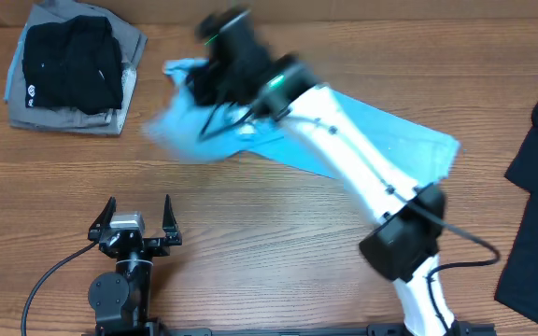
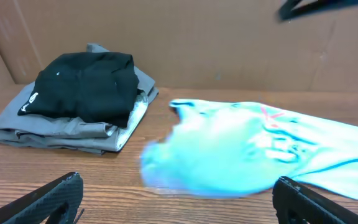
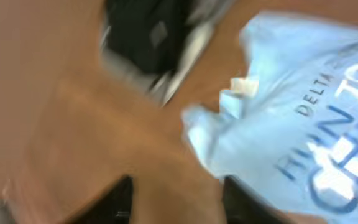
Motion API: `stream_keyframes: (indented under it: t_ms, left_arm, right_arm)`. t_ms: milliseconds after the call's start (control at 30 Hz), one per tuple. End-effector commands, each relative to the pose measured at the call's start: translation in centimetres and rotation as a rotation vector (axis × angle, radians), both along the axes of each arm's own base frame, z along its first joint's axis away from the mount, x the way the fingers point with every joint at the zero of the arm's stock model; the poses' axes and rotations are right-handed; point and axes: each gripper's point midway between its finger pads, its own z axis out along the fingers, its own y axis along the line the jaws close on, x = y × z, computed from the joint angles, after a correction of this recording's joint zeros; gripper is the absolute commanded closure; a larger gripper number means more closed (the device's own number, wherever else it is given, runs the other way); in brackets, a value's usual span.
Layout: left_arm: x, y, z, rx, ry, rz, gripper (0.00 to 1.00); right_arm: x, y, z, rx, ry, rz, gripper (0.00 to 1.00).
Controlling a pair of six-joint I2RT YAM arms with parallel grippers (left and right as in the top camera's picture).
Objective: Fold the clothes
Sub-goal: 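Drag the light-blue T-shirt leftward and lay it across the table center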
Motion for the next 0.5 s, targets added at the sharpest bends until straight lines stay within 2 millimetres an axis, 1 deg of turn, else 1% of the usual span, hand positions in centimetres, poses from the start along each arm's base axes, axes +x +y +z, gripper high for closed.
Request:
stream_keyframes:
  t_ms: [0,67,133,167,200,233,267,300,367,433,467]
  left_arm:
    - [0.0,0.0,0.0,0.016,-0.003,0.002,0.00]
    - [0.0,0.0,0.0,0.016,-0.003,0.002,0.00]
    - [0.0,0.0,0.0,0.016,-0.003,0.002,0.00]
    - [0.0,0.0,0.0,0.016,-0.003,0.002,0.00]
    - [0.0,0.0,0.0,0.016,-0.003,0.002,0.00]
    - [0.0,0.0,0.0,0.016,-0.003,0.002,0.00]
    - [0.0,0.0,0.0,0.016,-0.003,0.002,0.00]
    - [0.0,0.0,0.0,0.016,-0.003,0.002,0.00]
    - [0.0,0.0,0.0,0.016,-0.003,0.002,0.00]
    - [0.0,0.0,0.0,0.016,-0.003,0.002,0.00]
    - [0.0,0.0,0.0,0.016,-0.003,0.002,0.00]
  right_arm:
    - [-0.8,0.6,2.8,-0.005,-0.092,0.000,0.37]
    - [-0.5,-0.8,4.2,-0.046,-0.136,-0.053,0.36]
    - [0.3,-3.7,5.9,-0.091,-0.169,-0.134,0.34]
    - [0.8,-6.1,7.3,-0.114,-0.181,-0.188,0.30]
    - [1.0,-7.5,8.0,-0.126,-0.183,-0.214,0.25]
    - [1.3,-9.6,8.9,-0.143,-0.183,-0.253,0.14]
    - [1.4,-11.7,9.7,-0.159,-0.179,-0.289,0.11]
    - [1.3,-13.7,10.4,-0.170,-0.172,-0.314,0.09]
    - [1.0,-17.5,11.1,-0.200,-0.140,-0.369,0.00]
    - [0.2,-21.4,10.9,-0.250,-0.084,-0.421,0.00]
    - [-0.3,-23.3,10.3,-0.283,-0.038,-0.445,0.00]
